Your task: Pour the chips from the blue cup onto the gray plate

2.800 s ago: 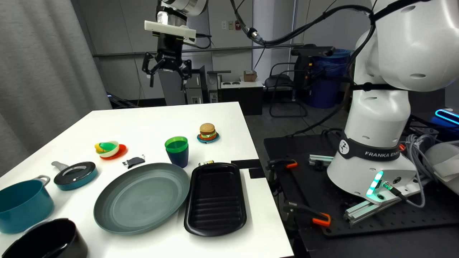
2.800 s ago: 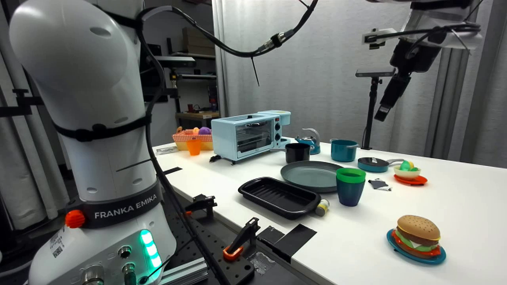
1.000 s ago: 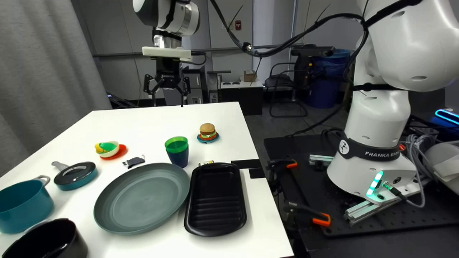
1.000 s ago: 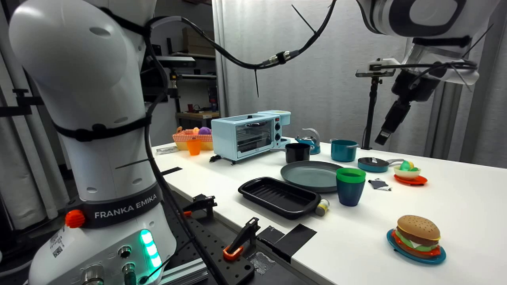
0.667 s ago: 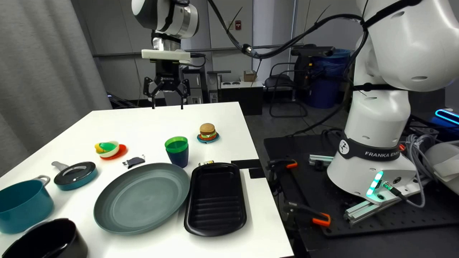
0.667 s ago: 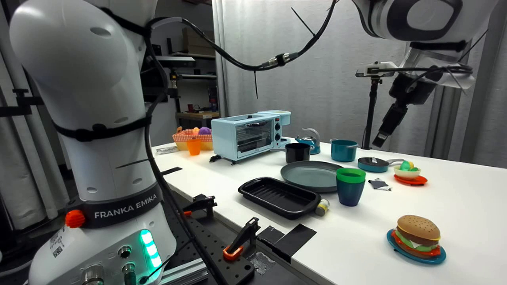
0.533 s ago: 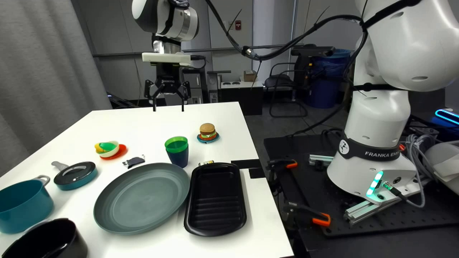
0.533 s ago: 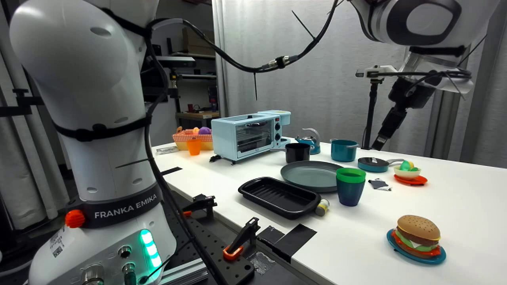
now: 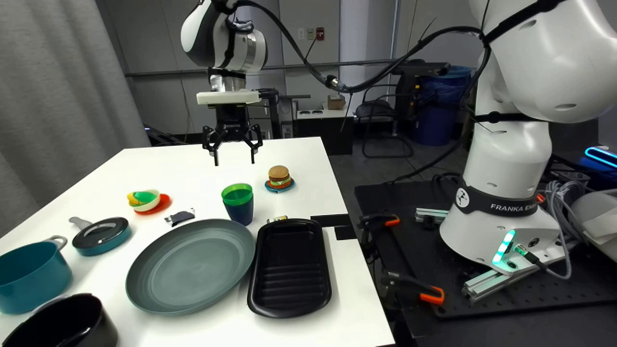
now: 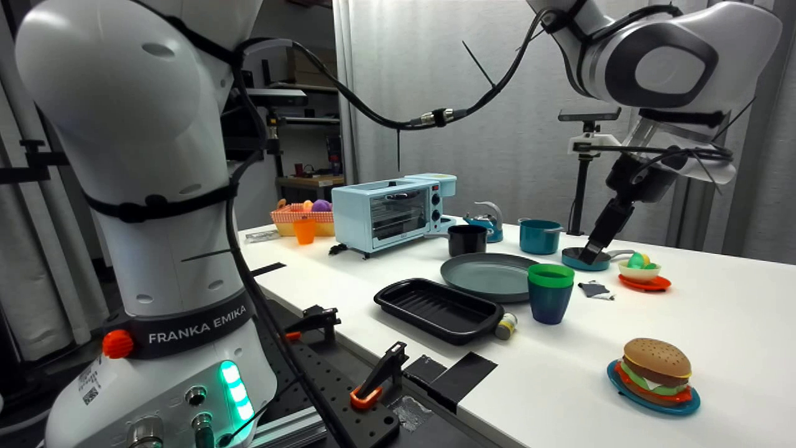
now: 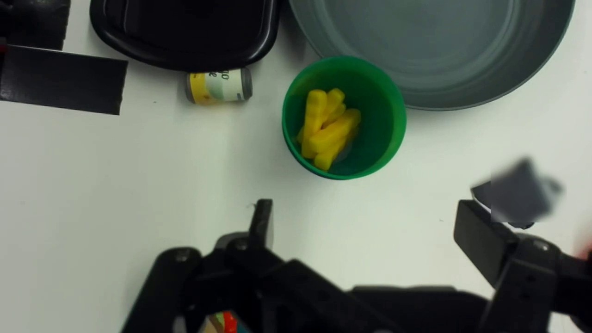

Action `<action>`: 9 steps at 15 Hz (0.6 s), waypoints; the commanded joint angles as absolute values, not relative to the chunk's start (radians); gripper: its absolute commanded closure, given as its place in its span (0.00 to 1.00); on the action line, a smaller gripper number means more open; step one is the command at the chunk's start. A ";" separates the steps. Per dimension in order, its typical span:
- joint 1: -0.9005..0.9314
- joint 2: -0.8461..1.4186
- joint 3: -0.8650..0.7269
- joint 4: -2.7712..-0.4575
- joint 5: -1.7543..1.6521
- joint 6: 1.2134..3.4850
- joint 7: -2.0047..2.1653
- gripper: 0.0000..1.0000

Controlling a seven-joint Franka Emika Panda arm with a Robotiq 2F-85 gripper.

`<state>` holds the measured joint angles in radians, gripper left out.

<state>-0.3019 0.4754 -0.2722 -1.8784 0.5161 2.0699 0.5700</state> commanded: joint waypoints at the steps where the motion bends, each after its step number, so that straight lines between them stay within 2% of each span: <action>1: -0.296 0.515 -0.272 -1.855 0.494 2.078 0.602 0.00; 9: -0.285 0.555 -0.265 -1.858 0.492 2.067 0.606 0.00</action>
<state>-0.2908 0.5355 -0.2688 -1.8784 0.5126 2.0706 0.5714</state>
